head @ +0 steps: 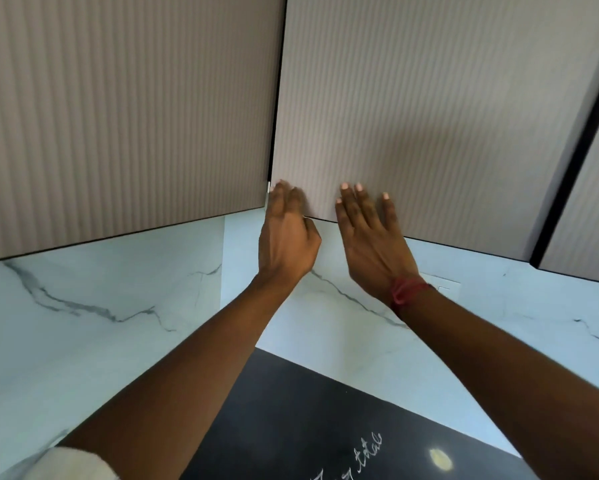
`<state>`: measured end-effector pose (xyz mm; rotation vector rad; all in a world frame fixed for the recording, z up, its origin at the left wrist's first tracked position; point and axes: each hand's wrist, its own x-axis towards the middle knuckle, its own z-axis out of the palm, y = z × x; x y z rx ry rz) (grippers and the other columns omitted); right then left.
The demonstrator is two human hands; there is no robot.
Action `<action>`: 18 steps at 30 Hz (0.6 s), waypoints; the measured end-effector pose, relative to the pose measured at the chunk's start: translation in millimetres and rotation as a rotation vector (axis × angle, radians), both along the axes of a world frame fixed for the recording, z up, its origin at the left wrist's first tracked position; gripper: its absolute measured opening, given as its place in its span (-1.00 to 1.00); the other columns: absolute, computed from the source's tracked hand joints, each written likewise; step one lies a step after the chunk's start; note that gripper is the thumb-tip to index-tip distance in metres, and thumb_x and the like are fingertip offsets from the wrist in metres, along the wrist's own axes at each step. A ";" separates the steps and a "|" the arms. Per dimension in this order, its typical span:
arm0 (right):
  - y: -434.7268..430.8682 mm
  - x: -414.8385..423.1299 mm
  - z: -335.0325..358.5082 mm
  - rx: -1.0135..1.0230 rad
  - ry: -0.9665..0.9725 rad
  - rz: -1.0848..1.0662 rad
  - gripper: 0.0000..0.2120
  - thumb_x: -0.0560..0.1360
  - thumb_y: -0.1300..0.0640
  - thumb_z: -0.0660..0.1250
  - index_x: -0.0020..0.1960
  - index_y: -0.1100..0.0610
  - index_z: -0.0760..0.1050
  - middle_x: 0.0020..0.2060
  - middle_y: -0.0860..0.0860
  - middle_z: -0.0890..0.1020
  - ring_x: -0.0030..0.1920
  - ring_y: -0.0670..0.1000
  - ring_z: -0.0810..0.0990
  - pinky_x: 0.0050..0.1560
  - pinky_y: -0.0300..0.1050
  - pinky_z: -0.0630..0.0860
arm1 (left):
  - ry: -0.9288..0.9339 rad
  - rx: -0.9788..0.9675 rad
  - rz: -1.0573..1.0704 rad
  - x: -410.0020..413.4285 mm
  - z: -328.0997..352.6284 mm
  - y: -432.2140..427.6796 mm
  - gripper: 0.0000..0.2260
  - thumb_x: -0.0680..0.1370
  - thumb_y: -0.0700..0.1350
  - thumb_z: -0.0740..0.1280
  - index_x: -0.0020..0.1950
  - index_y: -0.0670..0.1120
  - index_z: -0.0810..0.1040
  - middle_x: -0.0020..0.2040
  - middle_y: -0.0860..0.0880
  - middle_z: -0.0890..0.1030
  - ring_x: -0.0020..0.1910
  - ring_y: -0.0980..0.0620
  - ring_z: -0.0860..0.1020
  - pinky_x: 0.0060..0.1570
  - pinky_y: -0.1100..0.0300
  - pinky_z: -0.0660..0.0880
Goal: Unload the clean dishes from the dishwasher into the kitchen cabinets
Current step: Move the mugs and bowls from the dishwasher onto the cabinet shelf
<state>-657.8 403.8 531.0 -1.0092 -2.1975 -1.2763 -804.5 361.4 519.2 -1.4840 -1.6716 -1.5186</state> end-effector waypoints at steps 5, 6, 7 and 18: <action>24.0 7.0 11.2 0.185 -0.159 0.037 -0.46 0.59 0.25 -0.32 0.56 0.33 -0.09 0.55 0.27 -0.03 0.55 0.26 -0.02 0.51 0.26 -0.02 | 0.463 -0.257 0.199 -20.0 -5.3 26.1 -0.35 0.57 -0.21 0.11 0.55 -0.29 -0.17 0.56 -0.30 -0.20 0.55 -0.25 -0.23 0.54 -0.10 -0.12; 26.0 5.2 13.4 0.212 -0.163 0.054 -0.47 0.60 0.25 -0.30 0.55 0.33 -0.04 0.54 0.26 0.03 0.54 0.25 0.03 0.51 0.25 0.03 | 0.521 -0.255 0.231 -25.0 -8.4 29.5 -0.34 0.58 -0.22 0.10 0.55 -0.30 -0.21 0.56 -0.30 -0.23 0.55 -0.25 -0.25 0.53 -0.11 -0.11; 29.2 3.3 16.5 0.237 -0.162 0.071 -0.48 0.61 0.25 -0.28 0.55 0.33 0.01 0.53 0.26 0.08 0.53 0.25 0.08 0.50 0.23 0.07 | 0.591 -0.230 0.262 -31.6 -8.3 33.8 -0.35 0.58 -0.26 0.10 0.54 -0.30 -0.23 0.55 -0.31 -0.24 0.55 -0.25 -0.25 0.53 -0.12 -0.10; 30.5 -19.2 19.6 0.326 -0.161 0.129 -0.42 0.60 0.30 -0.36 0.51 0.33 0.17 0.48 0.29 0.24 0.49 0.28 0.19 0.47 0.21 0.20 | 0.888 -0.122 0.282 -60.7 18.7 50.6 -0.30 0.57 -0.38 0.14 0.53 -0.29 -0.29 0.56 -0.32 -0.20 0.54 -0.29 -0.20 0.53 -0.15 -0.06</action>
